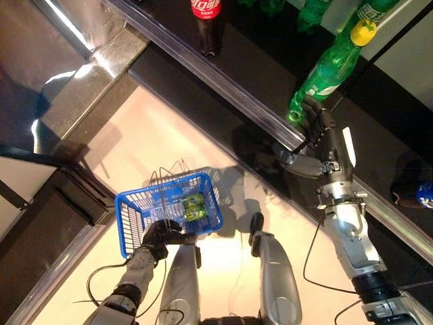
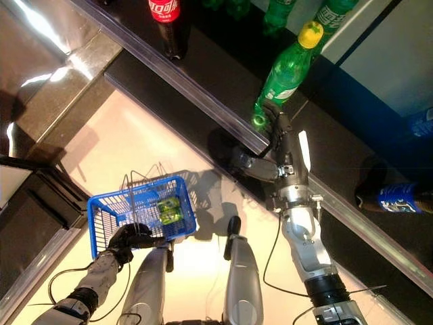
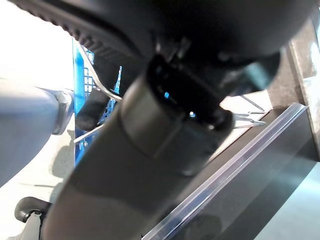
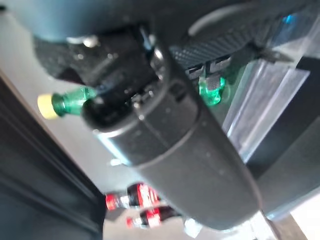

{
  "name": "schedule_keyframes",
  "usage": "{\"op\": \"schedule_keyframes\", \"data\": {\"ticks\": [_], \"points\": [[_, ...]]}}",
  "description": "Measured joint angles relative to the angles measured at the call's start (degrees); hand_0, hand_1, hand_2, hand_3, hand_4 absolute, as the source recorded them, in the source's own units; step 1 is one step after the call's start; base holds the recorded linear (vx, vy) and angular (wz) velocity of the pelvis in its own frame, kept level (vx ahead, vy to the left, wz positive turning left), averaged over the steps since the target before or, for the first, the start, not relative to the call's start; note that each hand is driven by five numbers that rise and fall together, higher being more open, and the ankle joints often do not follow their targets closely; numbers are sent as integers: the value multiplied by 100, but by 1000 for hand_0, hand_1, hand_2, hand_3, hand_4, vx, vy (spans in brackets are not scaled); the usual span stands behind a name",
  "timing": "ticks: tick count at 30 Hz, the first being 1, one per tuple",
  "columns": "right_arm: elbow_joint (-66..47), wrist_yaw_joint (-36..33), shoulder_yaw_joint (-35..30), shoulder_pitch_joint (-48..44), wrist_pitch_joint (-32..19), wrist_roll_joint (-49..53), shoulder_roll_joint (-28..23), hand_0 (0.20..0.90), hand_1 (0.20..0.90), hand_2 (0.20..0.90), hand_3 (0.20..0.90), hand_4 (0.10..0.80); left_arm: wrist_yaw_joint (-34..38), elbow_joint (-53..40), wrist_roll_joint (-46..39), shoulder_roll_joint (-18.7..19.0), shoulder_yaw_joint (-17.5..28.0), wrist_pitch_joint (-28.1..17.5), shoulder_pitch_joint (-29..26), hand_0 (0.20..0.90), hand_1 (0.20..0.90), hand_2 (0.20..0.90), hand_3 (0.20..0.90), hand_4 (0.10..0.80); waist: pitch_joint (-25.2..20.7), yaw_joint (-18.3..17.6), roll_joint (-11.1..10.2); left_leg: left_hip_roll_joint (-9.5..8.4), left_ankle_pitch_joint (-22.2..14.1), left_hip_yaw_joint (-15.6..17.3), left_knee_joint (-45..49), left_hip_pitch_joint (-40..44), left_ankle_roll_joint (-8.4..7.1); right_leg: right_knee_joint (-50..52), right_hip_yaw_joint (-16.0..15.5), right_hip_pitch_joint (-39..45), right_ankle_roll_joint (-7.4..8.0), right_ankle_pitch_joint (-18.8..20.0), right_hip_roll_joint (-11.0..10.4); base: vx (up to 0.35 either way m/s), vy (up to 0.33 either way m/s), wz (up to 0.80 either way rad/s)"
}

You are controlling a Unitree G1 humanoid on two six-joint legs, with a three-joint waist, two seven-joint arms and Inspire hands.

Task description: Pick up the drink and place into the basket.

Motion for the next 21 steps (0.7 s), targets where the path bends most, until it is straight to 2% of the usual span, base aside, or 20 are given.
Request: {"op": "schedule_keyframes", "data": {"ticks": [21], "points": [[107, -362, -42, 121, -132, 216, 63, 900, 900, 900, 900, 800, 117, -9, -2, -33, -18, -12, 22, 300, 300, 300, 200, 100, 37, -64, 67, 75, 3, 39, -36, 59, -5, -113, 33, 44, -7, 46, 97, -3, -3, -1]]}}
